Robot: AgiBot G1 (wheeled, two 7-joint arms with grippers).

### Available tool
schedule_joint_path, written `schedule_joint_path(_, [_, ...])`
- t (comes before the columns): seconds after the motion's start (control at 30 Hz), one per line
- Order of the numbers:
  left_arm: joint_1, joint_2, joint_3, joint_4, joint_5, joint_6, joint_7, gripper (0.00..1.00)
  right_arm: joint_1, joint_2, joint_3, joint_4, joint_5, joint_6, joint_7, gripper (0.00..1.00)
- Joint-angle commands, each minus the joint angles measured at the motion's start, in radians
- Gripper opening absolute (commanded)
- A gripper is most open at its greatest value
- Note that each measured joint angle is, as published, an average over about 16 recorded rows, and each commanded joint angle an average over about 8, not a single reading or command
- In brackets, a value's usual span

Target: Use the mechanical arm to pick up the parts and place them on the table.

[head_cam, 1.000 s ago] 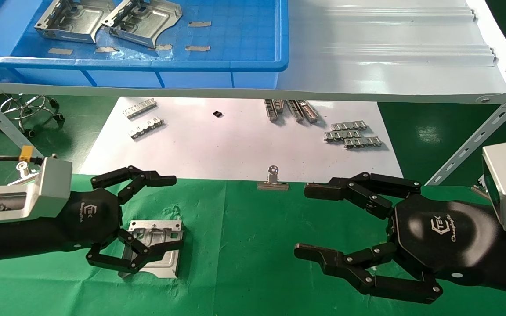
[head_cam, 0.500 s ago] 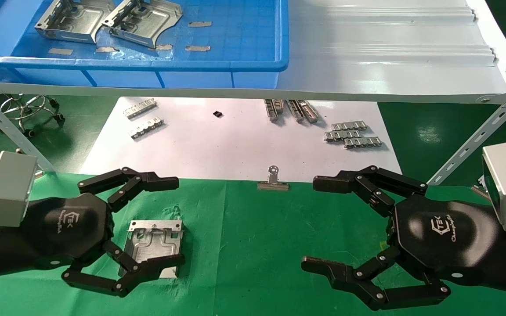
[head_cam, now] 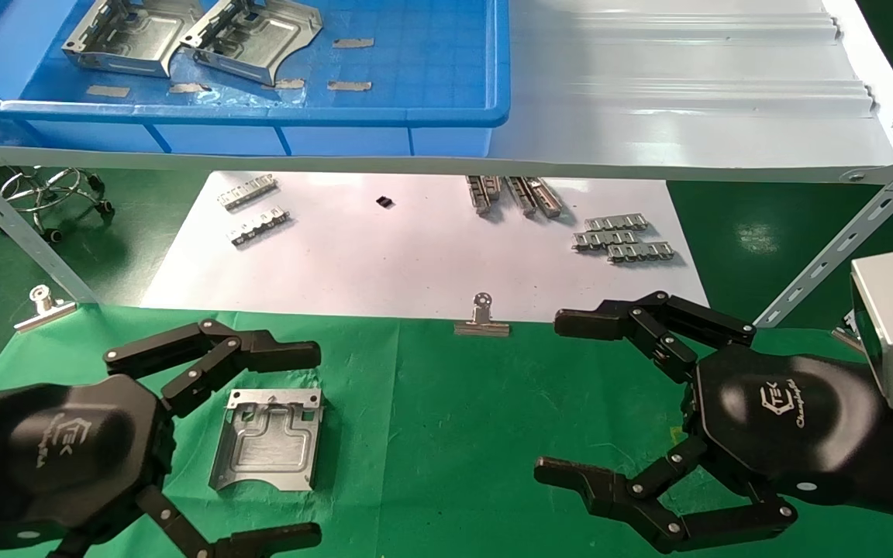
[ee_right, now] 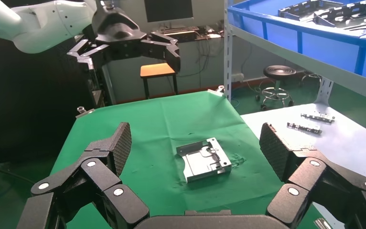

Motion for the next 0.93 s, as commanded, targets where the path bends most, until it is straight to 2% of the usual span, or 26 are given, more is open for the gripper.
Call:
schedule_joint_path(0.03, [0.013, -0.006, -0.015, -0.025, -0.007, -0.001, -0.016, 1.0, 0.0, 0.0, 0.0, 0.0, 0.0, 0.0, 0.0, 1.0])
schedule_joint_path(0.93, [-0.004, 0.002, 0.004, 0.007, 0.002, -0.001, 0.001, 1.0, 0.0, 0.0, 0.0, 0.0, 0.0, 0.0, 0.0, 1.0])
